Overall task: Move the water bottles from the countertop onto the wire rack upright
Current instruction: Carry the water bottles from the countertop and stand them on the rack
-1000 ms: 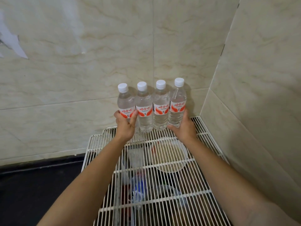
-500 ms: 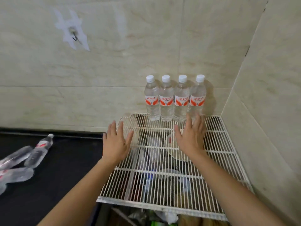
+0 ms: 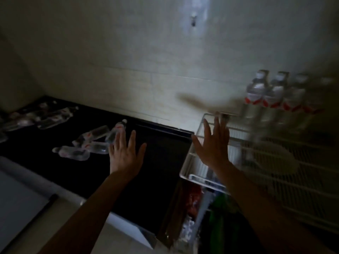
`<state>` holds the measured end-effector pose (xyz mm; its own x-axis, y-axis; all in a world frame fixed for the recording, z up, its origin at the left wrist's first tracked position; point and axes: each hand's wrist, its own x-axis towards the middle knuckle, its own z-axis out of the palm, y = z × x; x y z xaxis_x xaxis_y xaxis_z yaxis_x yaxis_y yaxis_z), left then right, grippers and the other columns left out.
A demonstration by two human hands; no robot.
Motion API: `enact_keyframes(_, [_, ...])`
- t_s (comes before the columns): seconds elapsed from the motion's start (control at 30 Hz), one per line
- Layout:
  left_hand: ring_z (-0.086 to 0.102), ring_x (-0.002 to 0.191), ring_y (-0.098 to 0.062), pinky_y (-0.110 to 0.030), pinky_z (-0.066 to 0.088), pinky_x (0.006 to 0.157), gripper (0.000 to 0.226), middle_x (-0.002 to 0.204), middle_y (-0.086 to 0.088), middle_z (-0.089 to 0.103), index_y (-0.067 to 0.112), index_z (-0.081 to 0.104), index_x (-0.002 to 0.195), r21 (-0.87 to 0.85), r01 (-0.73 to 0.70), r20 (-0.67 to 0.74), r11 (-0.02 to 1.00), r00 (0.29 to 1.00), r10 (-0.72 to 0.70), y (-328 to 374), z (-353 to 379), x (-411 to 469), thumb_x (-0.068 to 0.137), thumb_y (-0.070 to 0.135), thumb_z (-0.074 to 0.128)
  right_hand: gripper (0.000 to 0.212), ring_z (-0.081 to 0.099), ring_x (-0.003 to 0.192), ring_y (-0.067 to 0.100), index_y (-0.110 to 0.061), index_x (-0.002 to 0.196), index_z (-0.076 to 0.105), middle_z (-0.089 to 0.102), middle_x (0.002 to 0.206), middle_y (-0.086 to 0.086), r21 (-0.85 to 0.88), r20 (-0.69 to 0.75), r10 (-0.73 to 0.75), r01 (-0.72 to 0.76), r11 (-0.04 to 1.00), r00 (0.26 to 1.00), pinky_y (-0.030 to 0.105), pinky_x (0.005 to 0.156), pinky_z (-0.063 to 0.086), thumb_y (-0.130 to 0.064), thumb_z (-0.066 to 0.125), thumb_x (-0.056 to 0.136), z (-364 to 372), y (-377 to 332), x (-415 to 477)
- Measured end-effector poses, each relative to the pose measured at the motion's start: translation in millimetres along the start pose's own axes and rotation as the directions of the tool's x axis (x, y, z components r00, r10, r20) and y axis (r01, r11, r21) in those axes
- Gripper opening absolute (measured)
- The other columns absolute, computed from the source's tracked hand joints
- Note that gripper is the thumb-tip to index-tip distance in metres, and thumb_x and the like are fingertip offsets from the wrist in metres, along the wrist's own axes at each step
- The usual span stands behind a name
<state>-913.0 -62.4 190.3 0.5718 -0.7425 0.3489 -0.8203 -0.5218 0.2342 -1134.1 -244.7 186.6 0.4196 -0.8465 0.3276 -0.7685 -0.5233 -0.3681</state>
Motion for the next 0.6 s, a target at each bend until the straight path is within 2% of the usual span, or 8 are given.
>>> enact_keyframes(0.1, [0.039,0.139,-0.046,-0.067,0.038,0.103,0.067,0.151,-0.028,0.041,0.013,0.05,0.144,-0.008,-0.015,-0.025,1.0,1.0,0.014,-74,-23,0,0.094,0.056,0.037,0.076,-0.005,0.157,0.038,-0.02,0.162,0.02,0.0,0.17,0.018,-0.016,0.016,-0.023,0.023,1.0,1.0,0.056,0.126,0.003,-0.062,0.035,0.101,26,-75,-5])
enact_keyframes(0.2, [0.042,0.137,-0.048,-0.068,0.038,0.101,0.063,0.149,-0.029,0.042,0.016,0.043,0.145,-0.003,-0.016,-0.085,1.0,0.996,0.015,-145,-43,-5,0.095,0.054,0.04,0.074,-0.002,0.156,0.039,-0.018,0.162,0.022,0.001,0.17,0.019,-0.029,0.068,-0.099,0.101,0.994,0.993,0.055,0.125,0.003,-0.059,0.038,0.102,53,-154,-11])
enact_keyframes(0.3, [0.036,0.141,-0.046,-0.069,0.035,0.104,0.071,0.154,-0.027,0.037,0.014,0.04,0.151,-0.015,0.042,-0.074,0.999,0.996,-0.043,-205,-58,-5,0.095,0.057,0.035,0.073,-0.002,0.156,0.039,-0.019,0.162,0.021,0.0,0.17,0.018,-0.014,0.12,-0.183,0.186,0.982,0.976,0.053,0.125,0.002,-0.057,0.04,0.102,77,-218,-18])
enact_keyframes(0.37, [0.033,0.143,-0.045,-0.068,0.033,0.108,0.073,0.156,-0.026,0.034,0.015,0.038,0.153,0.014,0.064,-0.059,0.998,0.996,-0.063,-238,-60,-1,0.095,0.06,0.031,0.073,-0.003,0.156,0.038,-0.02,0.162,0.02,-0.001,0.17,0.017,-0.01,0.153,-0.22,0.224,0.974,0.963,0.051,0.126,0.001,-0.056,0.04,0.102,92,-247,-17])
enact_keyframes(0.5, [0.019,0.15,-0.038,-0.061,0.022,0.116,0.075,0.163,-0.02,0.022,0.022,0.033,0.154,-0.045,0.172,0.027,0.984,0.985,-0.171,-285,-48,12,0.093,0.065,0.028,0.072,-0.001,0.157,0.036,-0.019,0.162,0.019,0.0,0.17,0.016,0.002,0.219,-0.243,0.249,0.969,0.945,0.048,0.126,0.005,-0.053,0.041,0.103,123,-284,-9])
enact_keyframes(0.6, [0.017,0.151,-0.035,-0.06,0.023,0.117,0.076,0.164,-0.017,0.02,0.022,0.03,0.155,-0.052,0.257,0.083,0.965,0.964,-0.252,-306,-32,19,0.091,0.064,0.031,0.072,-0.005,0.157,0.034,-0.019,0.163,0.013,-0.003,0.17,0.015,-0.003,0.289,-0.248,0.26,0.966,0.924,0.046,0.127,0.006,-0.053,0.038,0.104,156,-301,0])
